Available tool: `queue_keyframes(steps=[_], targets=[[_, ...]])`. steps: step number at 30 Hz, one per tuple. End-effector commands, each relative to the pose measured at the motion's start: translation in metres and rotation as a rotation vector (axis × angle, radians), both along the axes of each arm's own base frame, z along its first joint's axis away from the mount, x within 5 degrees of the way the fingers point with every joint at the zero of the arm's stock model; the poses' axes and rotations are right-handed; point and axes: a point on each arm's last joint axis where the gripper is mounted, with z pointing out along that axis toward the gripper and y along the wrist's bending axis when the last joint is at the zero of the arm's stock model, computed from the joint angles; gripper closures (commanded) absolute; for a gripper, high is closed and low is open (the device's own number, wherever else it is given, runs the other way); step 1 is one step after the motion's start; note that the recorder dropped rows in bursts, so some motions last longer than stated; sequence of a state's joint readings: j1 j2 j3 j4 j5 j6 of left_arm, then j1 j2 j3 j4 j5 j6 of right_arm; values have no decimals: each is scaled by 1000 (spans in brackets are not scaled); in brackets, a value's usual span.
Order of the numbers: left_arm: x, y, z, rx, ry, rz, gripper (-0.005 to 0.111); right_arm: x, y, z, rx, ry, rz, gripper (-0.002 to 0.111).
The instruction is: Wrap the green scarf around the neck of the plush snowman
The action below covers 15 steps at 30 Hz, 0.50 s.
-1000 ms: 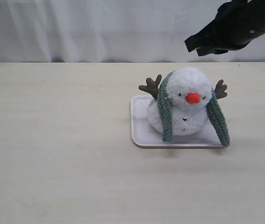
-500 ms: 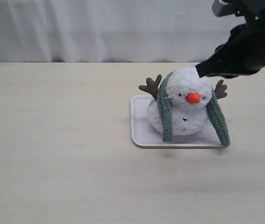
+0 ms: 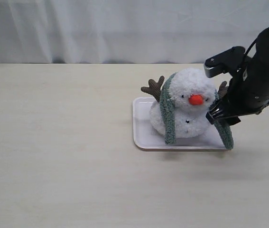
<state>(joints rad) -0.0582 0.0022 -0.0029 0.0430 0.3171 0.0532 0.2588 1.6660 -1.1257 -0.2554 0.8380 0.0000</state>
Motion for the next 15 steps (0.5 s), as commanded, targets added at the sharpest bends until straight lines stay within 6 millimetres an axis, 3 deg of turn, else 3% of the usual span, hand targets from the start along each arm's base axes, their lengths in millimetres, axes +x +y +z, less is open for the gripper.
queue_keyframes(steps=[1,10,12,15], targets=[[0,0,0,-4,-7,-7,107,9,3,-27,-7,54,30,50],[0,0,0,-4,-7,-7,107,24,9,-57,26,33,13,51],[0,0,0,-4,-7,-7,107,24,9,-62,30,42,-7,57],[0,0,0,-4,-7,-7,107,25,10,-59,43,62,-39,78]])
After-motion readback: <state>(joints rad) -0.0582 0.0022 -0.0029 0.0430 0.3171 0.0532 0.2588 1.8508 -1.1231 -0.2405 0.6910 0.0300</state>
